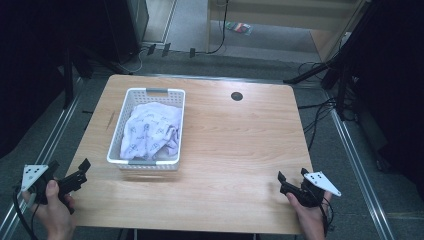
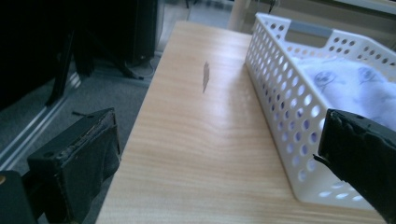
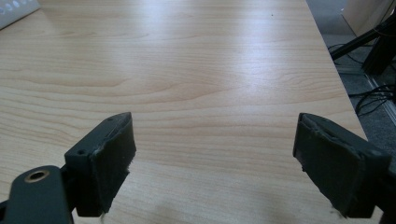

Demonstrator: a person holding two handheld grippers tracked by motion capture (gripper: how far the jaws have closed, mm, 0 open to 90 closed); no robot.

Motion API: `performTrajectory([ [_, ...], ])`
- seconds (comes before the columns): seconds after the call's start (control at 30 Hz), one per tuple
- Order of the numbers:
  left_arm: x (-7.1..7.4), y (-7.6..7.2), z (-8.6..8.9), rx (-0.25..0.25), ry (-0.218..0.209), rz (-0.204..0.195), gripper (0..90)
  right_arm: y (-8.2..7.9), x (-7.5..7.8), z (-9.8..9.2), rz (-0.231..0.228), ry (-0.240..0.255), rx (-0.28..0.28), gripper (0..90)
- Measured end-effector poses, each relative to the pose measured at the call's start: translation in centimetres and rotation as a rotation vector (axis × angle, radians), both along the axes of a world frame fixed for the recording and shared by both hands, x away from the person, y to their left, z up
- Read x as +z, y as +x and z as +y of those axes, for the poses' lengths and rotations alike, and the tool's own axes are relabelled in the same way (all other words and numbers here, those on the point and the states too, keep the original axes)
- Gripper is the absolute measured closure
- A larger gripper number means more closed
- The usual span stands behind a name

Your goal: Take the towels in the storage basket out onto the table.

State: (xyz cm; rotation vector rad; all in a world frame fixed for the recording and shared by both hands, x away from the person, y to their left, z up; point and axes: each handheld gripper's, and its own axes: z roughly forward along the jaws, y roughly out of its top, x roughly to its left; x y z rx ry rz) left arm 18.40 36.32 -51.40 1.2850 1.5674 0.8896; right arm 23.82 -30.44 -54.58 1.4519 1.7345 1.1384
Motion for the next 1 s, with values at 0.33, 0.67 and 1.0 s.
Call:
performTrajectory([
  [0.33,4.1,0.5,-1.7,-0.090,0.035,-0.016,0.0,0.2,0.0,0.1,0.023,-0.016,-0.018,12.8],
  [0.67,7.4,3.6,-5.1,-0.280,0.068,0.042,0.0,0.2,0.0,0.1,0.031,-0.021,-0.018,12.9],
  [1.0,8.6,7.7,-8.0,-0.392,0.105,0.120,0.0,0.2,0.0,0.2,0.039,-0.021,-0.008,13.0],
])
